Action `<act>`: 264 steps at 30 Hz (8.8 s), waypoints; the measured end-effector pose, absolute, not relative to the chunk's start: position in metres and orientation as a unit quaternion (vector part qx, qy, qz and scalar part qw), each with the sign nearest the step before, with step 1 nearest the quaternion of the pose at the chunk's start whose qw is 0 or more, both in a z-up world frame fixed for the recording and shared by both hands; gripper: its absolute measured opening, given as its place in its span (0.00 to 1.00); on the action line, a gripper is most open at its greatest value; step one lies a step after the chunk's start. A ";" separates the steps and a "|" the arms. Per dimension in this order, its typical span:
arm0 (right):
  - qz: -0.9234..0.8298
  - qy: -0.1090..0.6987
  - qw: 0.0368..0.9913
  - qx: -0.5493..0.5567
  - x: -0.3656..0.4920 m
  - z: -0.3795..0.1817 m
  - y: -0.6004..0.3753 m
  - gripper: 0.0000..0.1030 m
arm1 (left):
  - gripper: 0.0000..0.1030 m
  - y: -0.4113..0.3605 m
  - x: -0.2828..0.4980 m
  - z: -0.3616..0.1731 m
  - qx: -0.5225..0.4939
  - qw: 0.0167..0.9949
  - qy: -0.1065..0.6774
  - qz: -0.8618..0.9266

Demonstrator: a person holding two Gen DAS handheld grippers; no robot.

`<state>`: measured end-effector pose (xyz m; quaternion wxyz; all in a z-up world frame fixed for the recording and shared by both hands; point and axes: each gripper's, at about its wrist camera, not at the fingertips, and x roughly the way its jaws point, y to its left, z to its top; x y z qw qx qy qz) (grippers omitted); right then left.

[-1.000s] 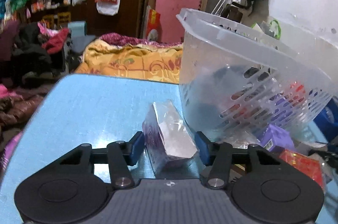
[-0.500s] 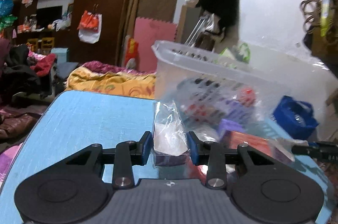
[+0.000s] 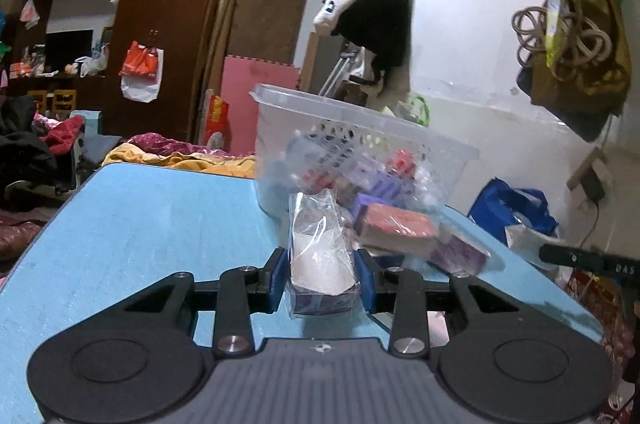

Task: Organize objects
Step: 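Grasp a clear bag with white contents in each gripper, then carry both clear bags over the basket and open both grippers, then grasp a red wrapped ball with the left gripper while the right grasps a purple-based clear bag, then lower the red ball and purple-based bag into the basket and release both, then grasp the pink-and-white box with the left gripper while the right grasps a red box, then drop the pink-and-white box and red box into the basket, opening both grippers, then grasp the small white-and-brown box with the left gripper while the right grasps a blue-white packet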

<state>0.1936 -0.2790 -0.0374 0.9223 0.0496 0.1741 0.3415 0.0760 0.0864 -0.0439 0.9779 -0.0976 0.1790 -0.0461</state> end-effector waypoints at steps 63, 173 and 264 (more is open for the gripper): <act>0.359 0.246 0.899 -0.045 0.230 -0.045 -0.206 0.69 | 0.78 0.087 0.136 -0.047 -0.117 0.956 0.264 -0.043; 0.371 0.241 0.897 -0.008 0.228 -0.020 -0.161 0.66 | 0.87 -0.015 0.090 -0.076 -0.008 0.967 0.251 -0.041; 0.425 0.255 0.861 -0.109 0.215 -0.054 -0.139 0.50 | 0.87 0.088 0.156 -0.034 -0.076 0.962 0.260 -0.045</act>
